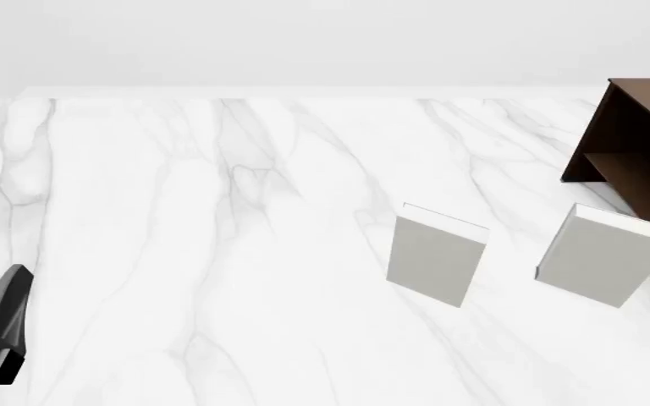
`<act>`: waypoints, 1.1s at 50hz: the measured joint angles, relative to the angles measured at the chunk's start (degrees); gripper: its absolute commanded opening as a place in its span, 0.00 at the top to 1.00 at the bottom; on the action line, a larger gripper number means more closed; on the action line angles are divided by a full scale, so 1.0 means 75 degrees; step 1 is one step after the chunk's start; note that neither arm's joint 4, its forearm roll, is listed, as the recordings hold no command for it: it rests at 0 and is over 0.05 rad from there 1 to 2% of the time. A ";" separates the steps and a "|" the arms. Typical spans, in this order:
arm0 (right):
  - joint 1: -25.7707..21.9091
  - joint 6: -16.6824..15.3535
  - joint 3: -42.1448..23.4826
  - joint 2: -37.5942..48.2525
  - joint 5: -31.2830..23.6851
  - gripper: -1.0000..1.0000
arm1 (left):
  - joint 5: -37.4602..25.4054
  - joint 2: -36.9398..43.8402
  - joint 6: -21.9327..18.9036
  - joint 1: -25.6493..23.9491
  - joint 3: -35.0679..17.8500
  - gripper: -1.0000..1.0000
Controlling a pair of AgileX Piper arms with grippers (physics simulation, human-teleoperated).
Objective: Pick up the book on the left and place it on top of the shelf.
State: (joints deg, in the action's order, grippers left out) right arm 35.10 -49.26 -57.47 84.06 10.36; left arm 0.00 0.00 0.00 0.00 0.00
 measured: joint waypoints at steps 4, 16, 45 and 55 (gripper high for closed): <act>-0.0029 0.0098 0.0046 0.0003 -0.0025 0.00 | 0.0000 0.0000 0.0000 0.0000 0.0000 0.00; -0.0143 0.0392 0.0348 -0.0474 -0.0208 0.00 | 0.0000 0.0000 0.0000 0.0000 0.0000 0.00; -0.0312 0.0998 0.1275 -0.2359 -0.0705 0.00 | 0.0000 0.0000 0.0000 0.0000 0.0000 0.00; -0.0380 0.1147 0.1385 -0.2802 -0.0830 0.00 | 0.0000 0.0000 0.0000 0.0000 0.0000 0.00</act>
State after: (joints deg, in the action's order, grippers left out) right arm 32.25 -40.66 -47.08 63.04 4.14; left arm 0.00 0.00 0.00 0.00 0.00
